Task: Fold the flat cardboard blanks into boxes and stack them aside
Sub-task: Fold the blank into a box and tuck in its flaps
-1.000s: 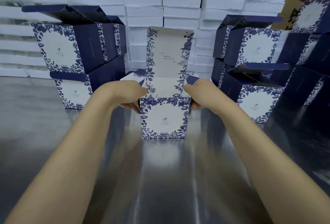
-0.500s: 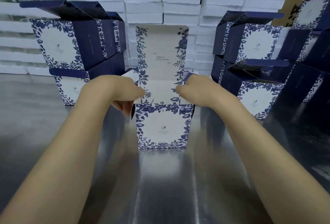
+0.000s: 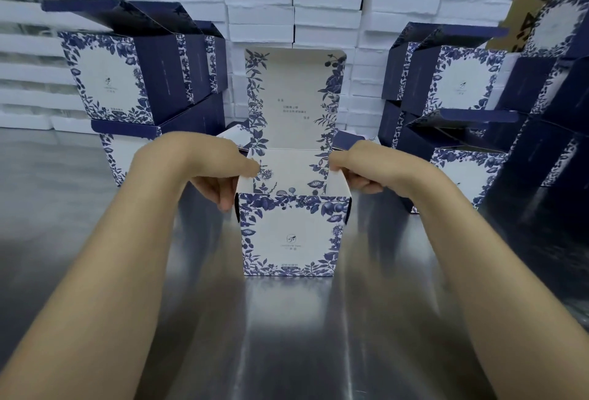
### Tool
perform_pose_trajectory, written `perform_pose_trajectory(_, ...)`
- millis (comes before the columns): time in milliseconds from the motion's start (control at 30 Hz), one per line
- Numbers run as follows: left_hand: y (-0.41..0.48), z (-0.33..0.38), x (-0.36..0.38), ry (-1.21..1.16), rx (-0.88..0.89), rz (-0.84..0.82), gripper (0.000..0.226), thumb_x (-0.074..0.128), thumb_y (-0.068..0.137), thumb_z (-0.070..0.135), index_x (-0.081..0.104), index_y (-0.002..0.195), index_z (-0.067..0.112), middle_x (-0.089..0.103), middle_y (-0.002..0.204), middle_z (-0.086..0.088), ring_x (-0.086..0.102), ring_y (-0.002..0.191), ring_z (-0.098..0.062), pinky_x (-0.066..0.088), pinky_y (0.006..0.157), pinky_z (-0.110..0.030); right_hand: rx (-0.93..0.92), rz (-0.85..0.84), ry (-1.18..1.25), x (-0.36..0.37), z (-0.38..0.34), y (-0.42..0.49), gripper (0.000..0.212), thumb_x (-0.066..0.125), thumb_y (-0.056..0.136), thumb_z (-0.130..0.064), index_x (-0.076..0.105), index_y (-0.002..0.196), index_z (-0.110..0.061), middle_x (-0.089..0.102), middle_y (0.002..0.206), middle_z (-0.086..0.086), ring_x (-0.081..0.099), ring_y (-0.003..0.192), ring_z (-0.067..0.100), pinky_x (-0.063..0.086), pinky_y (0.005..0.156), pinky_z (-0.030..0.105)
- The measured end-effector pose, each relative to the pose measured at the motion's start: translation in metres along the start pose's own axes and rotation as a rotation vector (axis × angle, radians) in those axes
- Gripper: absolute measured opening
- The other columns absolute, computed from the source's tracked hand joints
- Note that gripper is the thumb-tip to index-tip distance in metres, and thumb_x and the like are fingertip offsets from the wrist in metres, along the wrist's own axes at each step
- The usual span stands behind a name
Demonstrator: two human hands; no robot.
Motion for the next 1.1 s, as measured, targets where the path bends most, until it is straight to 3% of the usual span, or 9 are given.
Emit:
perform_pose_trajectory(67,-0.003,0.000,-0.007,0.082,-0.014,0.044,0.064,0.057,0.090,0.040,0.063,0.034,0.011,0.066,0.050,-0.002,0.062,0.042,-0.008,0.046,0.043,-0.014,0.012,0.013,-0.093,-0.001,-0.003,-0.001,0.035,0.048,0.084,-0.030,0.036,0.055,-0.016,0.034,0.050,0.001,0.024,0.042,0.016,0.022,0.042,0.022)
perform_pose_trajectory(233,-0.005,0.012,-0.011,0.060,0.101,0.141,0.038,0.060,0.088,0.024,0.046,0.054,0.014,0.046,0.035,0.009,0.046,0.030,-0.005,0.037,0.037,-0.011,0.018,-0.076,-0.106,0.005,-0.007,-0.007,0.033,0.040,0.087,-0.023,0.026,0.058,-0.019,0.030,0.046,-0.004,0.024,0.045,0.017,0.019,0.052,0.028)
perform_pose_trajectory(367,0.002,0.014,-0.008,-0.047,0.135,0.160,0.051,0.046,0.098,0.031,0.056,0.056,0.004,0.058,0.043,-0.004,0.056,0.037,-0.012,0.048,0.050,-0.020,0.024,-0.014,-0.206,0.004,-0.011,-0.007,0.038,0.034,0.091,-0.026,0.030,0.055,-0.015,0.035,0.034,-0.007,0.028,0.033,0.014,0.025,0.050,0.028)
perform_pose_trajectory(467,0.005,0.010,-0.008,-0.056,0.129,0.131,0.053,0.042,0.100,0.027,0.062,0.058,0.001,0.062,0.048,-0.013,0.059,0.040,-0.014,0.050,0.046,-0.021,0.039,0.051,-0.231,0.002,-0.011,-0.005,0.046,0.030,0.097,-0.030,0.034,0.055,-0.011,0.037,0.030,-0.005,0.030,0.026,0.012,0.029,0.050,0.027)
perform_pose_trajectory(600,0.006,0.004,-0.001,-0.038,0.100,0.067,0.065,0.041,0.096,0.028,0.058,0.036,0.008,0.056,0.042,-0.007,0.057,0.040,-0.016,0.047,0.045,-0.020,0.023,0.098,-0.215,0.001,-0.011,-0.002,0.043,0.038,0.093,-0.031,0.032,0.054,-0.015,0.036,0.031,-0.006,0.028,0.026,0.012,0.027,0.044,0.022)
perform_pose_trajectory(733,0.005,0.010,0.002,-0.044,0.093,0.101,0.063,0.035,0.092,0.021,0.047,0.031,0.013,0.042,0.035,-0.003,0.043,0.029,-0.016,0.036,0.036,-0.015,0.030,0.100,-0.199,0.000,-0.010,0.001,0.044,0.045,0.090,-0.032,0.033,0.051,-0.016,0.035,0.031,-0.009,0.029,0.024,0.008,0.027,0.034,0.013)
perform_pose_trajectory(867,0.006,0.016,0.001,0.014,0.127,0.130,0.070,0.032,0.095,0.018,0.044,0.027,0.010,0.042,0.032,-0.003,0.040,0.026,-0.015,0.033,0.035,-0.015,0.044,0.075,-0.238,-0.003,-0.008,0.000,0.061,0.046,0.088,-0.029,0.040,0.029,-0.015,0.040,0.031,-0.005,0.032,0.025,0.009,0.026,0.032,0.012)
perform_pose_trajectory(967,0.005,0.017,-0.007,0.056,0.133,0.228,0.056,0.033,0.100,0.027,0.043,0.047,0.009,0.044,0.032,0.002,0.042,0.029,-0.012,0.033,0.044,-0.022,0.040,0.164,-0.157,-0.008,-0.006,0.004,0.049,0.050,0.092,-0.028,0.038,0.046,-0.015,0.040,0.037,-0.003,0.034,0.036,0.014,0.029,0.043,0.020)
perform_pose_trajectory(1100,-0.003,0.012,-0.036,0.213,0.083,0.519,0.071,0.028,0.095,0.061,0.058,0.055,0.011,0.060,0.041,0.004,0.063,0.053,-0.018,0.045,0.080,-0.035,-0.061,0.381,-0.047,-0.036,-0.008,-0.004,0.050,0.055,0.093,-0.049,0.038,0.060,-0.015,0.033,0.055,0.001,0.030,0.049,0.017,0.025,0.055,0.029)
Point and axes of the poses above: each hand's wrist, its own y-axis towards the middle knuckle, its own x-axis out of the palm, z = x × y, the point moved 7 cm from there along y, towards the middle knuckle
